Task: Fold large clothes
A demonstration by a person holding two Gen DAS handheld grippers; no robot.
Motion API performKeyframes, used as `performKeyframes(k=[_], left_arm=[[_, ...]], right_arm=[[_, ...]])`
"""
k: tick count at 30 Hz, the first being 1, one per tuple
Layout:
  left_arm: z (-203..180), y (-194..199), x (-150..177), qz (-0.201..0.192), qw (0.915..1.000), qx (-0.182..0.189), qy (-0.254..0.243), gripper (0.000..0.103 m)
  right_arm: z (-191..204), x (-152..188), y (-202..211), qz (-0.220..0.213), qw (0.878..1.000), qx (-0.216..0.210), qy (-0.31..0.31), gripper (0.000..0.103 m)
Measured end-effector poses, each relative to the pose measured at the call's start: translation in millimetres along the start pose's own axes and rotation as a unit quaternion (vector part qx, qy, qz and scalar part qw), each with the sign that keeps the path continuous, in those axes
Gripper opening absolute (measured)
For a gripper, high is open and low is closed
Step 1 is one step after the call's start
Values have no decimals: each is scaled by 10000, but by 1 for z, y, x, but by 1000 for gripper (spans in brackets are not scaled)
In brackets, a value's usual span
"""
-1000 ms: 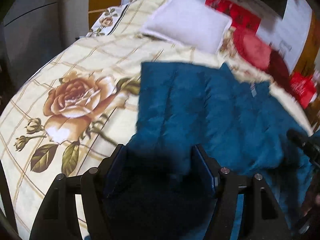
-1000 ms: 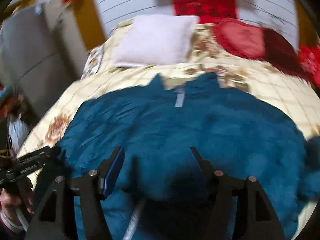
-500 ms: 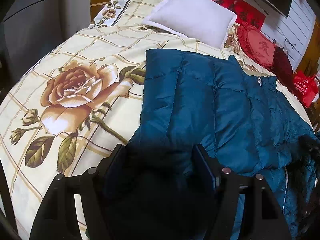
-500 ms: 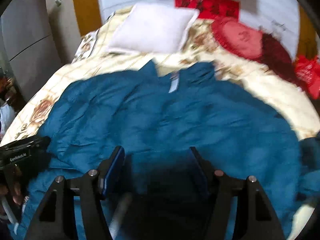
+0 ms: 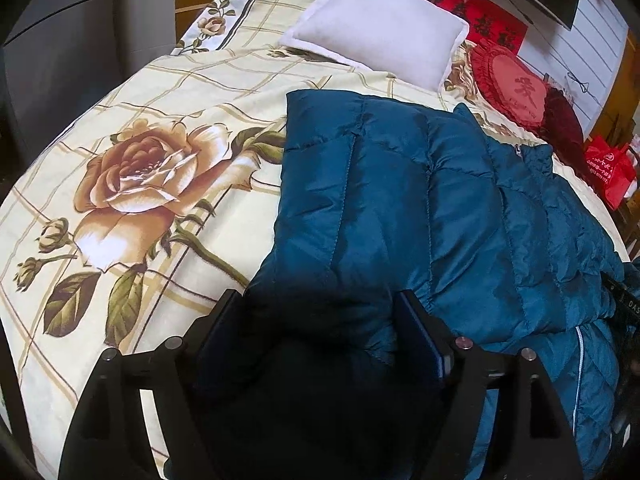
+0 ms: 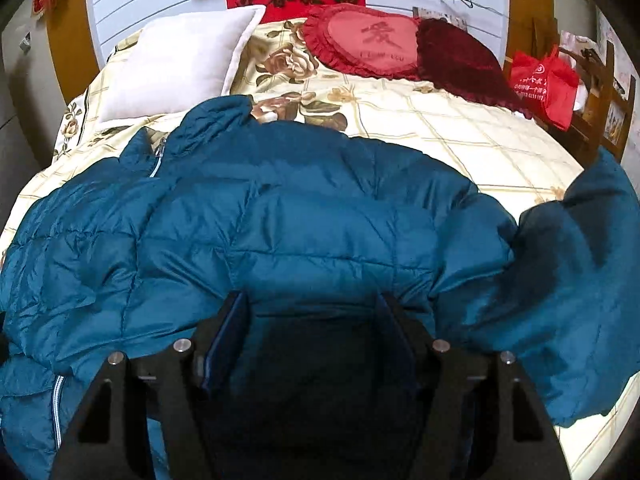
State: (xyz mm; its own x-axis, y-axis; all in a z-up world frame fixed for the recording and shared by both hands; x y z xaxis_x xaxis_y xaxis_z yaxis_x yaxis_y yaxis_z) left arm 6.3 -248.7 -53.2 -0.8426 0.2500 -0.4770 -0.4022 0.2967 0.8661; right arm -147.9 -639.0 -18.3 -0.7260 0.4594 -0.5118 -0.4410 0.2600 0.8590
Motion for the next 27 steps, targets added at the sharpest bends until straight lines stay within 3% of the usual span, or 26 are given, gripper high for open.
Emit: performKeyframes(k=[3,10,17,20,27], left_arm=[[1,4,0,-48,10000,-67,-17,62],[-2,23,-5,-307,9991,-245,-131,60],[-15,47,-15,-809,9964,-77,-240,60],[-15,37,-14,-672,9972,-130,-304,60],[-8,13,-5,-289,9994,-120,-162,60]], right_arm=[[3,2,10,-7,9999,128,78,71],[22,18,58,-286,9990,-191,296,71],[14,29,49,-185,9994,28,303,71],[7,38,30,81,9998,-89,128,73],[6,41,23,79,9999,24,131,78]])
Point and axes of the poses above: each gripper's, at about its wrist camera, not at the fingertips, and y roughly against the way its jaws point, z to its left, x to its underside, the point moved 10 cm from there along -y, roughly the way its jaws point, and after that the axes turned 8 degrees about z, right-handed, at the moved point
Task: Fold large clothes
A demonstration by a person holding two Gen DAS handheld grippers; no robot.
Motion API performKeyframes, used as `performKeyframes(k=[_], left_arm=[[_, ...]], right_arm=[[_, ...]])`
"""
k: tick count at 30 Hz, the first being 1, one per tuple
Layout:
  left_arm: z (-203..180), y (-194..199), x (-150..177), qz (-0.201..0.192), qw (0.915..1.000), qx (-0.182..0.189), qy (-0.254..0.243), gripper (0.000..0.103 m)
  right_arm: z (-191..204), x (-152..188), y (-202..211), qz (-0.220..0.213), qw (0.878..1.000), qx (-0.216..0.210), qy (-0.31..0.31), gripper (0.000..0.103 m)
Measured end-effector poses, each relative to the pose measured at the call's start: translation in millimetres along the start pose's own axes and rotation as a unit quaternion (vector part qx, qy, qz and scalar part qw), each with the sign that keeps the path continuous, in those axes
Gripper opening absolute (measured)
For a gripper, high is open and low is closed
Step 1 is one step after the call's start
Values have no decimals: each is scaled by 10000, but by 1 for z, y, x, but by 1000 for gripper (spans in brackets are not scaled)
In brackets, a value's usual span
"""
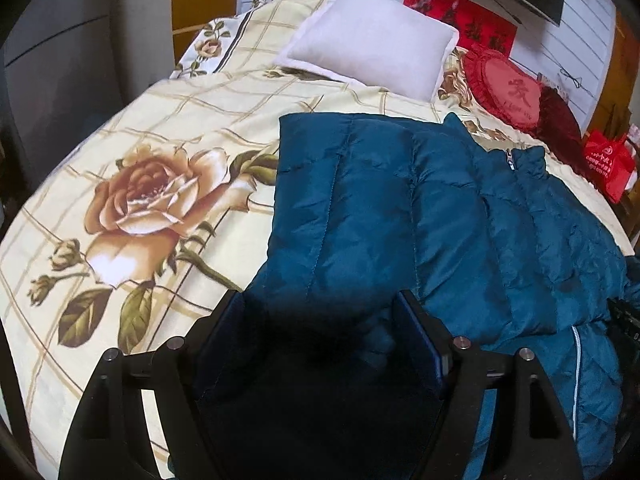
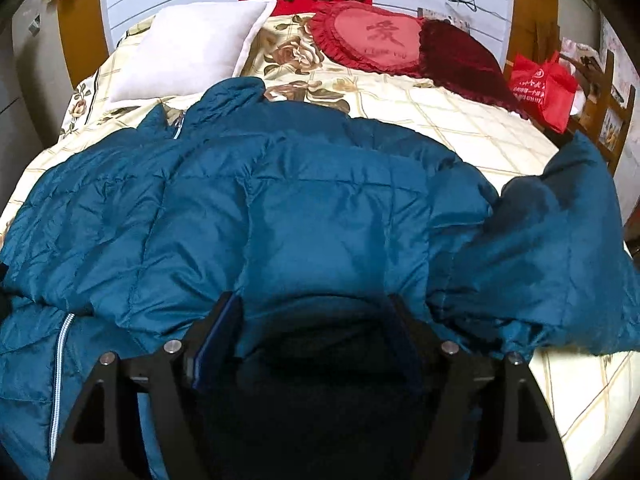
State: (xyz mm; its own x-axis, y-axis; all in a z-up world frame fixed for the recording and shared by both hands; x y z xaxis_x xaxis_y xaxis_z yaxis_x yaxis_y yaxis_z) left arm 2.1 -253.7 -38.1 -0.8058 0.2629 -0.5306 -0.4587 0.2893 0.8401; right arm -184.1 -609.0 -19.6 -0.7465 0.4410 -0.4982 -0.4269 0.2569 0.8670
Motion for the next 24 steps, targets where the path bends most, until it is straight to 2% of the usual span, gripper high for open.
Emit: performKeyframes(k=[4,9,13,15,24], left_arm=[[1,1,1,0,10000,-18,-14,60],[1,-1,2,5,10000,-56,-49,60],[1,0,2,-22,10000,-67,-65,60],[-1,5,2,-98,9999,-67,-90,60],[-28,44,4,-414,9986,200,-267,60]], right_arm=[[0,1,8,70,10000,-4,-41,78],[-1,-1,31,-197,9994,-195,-204,78],[-1,9,8,148,9999,16,-64,80],[0,8,12,113,9999,72,-61,80],[15,24,54,38,9996,-217,188,80]])
Point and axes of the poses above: each gripper's, at about its wrist camera, not at the fingertips, and y roughly against the way its jaws point, z to its left, x to its underside, the point moved 10 cm from there along -y, roughly the way its jaws point, and after that the axes turned 8 degrees about z, right-handed, at the moved point
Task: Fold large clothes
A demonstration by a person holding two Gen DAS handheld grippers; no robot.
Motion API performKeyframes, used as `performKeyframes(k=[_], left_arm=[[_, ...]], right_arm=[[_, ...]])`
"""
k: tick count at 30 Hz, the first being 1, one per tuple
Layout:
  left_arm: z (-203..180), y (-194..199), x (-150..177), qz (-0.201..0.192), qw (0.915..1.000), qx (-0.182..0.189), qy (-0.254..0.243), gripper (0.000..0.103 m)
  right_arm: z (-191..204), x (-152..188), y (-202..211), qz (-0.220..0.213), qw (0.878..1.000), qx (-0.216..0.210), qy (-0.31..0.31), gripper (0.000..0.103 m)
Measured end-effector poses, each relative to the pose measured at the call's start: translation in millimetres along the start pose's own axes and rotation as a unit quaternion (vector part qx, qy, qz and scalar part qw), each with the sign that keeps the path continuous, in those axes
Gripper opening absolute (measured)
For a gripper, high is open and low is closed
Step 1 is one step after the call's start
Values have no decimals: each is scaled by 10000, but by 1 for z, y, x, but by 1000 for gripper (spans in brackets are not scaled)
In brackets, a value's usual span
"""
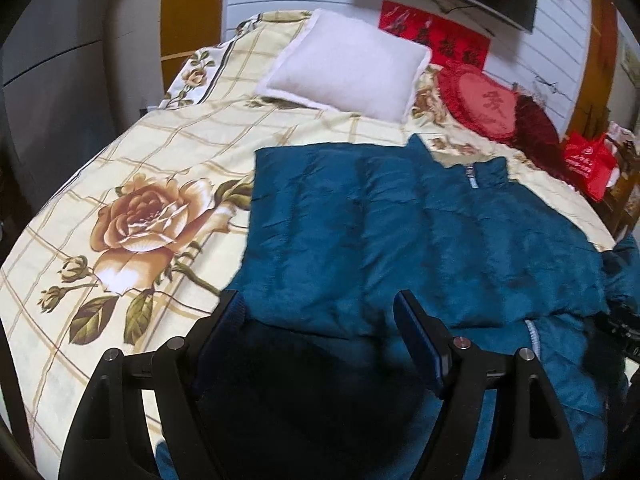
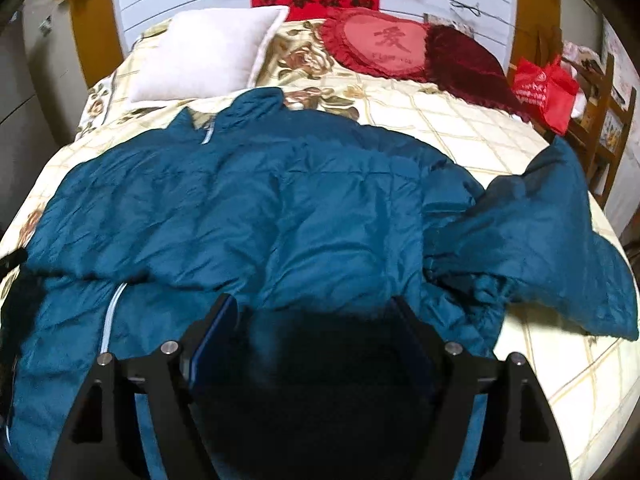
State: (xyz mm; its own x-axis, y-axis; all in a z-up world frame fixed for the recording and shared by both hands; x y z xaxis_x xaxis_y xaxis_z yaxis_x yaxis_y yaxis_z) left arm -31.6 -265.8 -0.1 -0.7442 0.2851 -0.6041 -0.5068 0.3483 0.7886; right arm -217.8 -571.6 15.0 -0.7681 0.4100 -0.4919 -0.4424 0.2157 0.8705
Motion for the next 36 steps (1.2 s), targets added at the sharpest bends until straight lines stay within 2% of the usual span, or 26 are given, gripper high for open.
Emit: performKeyframes(k=[8,21,25,31,34,36], left_arm=[[-17,28,10,-85,9999,83,-95,60],[-41,70,34,-172,9997,176,-85,60],[-45,67,46,-74,9997,245,12,60],[-45,53,49,-96,9998,-20,-165,60],[-45,42,52,3,9998,-76,-196,60],[-45,36,53,66,9997,-87,-222,60]], right_arm=[[17,17,30,-89,9996,-198,194,80],[17,40,46,-105,9993,-167,309,80],[20,48,42,-98,9991,-232,332,80],[25,48,45,-417,9974,-223,545,80],[26,49,39,-352,9970,-144,681,80],[26,50,33,-301,9972,-234,639,80]])
Point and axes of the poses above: each gripper's, at about its wrist camera, not at the fingertips, and y roughly against the way its jaws point, z to its left, x to its underside, the point moved 10 cm from there along -y, roughly the way its jaws point, and after that the axes turned 8 degrees about z, right-handed, at the moved point
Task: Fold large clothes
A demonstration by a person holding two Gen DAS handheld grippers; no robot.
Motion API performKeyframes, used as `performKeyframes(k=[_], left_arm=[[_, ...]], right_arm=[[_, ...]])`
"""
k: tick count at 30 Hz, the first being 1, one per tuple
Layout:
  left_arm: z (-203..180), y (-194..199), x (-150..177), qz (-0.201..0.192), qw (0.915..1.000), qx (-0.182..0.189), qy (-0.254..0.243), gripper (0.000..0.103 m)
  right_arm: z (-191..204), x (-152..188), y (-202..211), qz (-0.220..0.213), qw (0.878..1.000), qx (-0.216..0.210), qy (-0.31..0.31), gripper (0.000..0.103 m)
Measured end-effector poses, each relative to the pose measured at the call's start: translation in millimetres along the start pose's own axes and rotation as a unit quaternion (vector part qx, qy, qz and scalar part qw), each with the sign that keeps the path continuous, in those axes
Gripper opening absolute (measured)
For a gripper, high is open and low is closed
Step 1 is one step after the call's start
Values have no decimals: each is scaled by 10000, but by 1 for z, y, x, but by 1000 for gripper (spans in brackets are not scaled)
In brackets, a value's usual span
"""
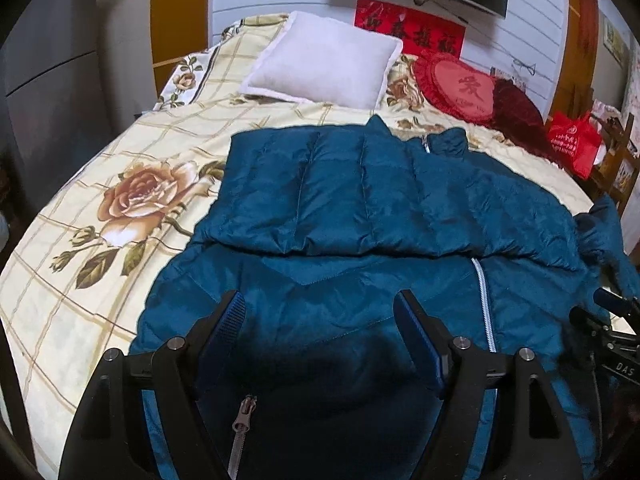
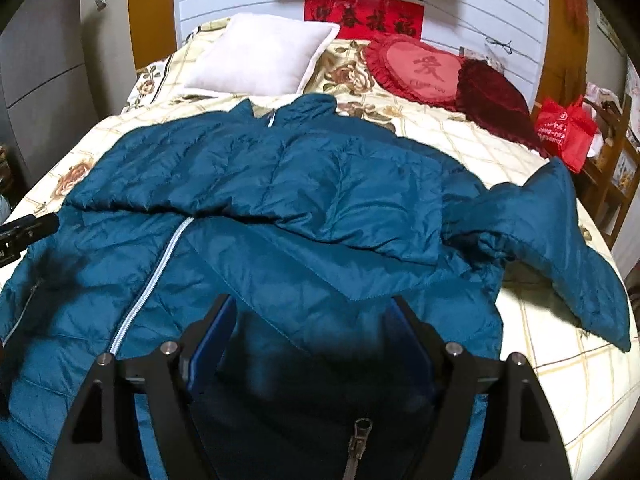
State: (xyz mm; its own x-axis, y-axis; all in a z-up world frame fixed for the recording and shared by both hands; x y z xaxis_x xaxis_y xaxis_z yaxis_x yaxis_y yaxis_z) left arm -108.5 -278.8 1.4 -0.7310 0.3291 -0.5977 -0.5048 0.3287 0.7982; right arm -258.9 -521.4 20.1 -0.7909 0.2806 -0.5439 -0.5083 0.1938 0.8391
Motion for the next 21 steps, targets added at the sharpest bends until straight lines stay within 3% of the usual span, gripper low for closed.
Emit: performKeyframes(k=[5,21], left_arm=[[-5,-11,-2,33,9999,-41,-129,60],[-5,-18,-1,99,9998,-45,-141,60]], right_arm=[[1,3,-14,190,9998,-89,-16,80],[-1,4,-13,98,9997,-162,-166,80]])
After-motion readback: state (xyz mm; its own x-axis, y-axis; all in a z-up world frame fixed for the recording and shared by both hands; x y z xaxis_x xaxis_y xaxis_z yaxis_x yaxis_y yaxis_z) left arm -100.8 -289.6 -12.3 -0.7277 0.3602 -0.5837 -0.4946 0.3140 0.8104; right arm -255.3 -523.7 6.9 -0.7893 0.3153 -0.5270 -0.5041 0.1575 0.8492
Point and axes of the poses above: each gripper's, at about its wrist camera, not at the fingertips, and y roughly against the way its jaws point, z to its left, x to its underside, the point moved 10 cm from there along -y, roughly the way its jaws point, and after that the axes turned 8 degrees about z, right-handed, at the moved point
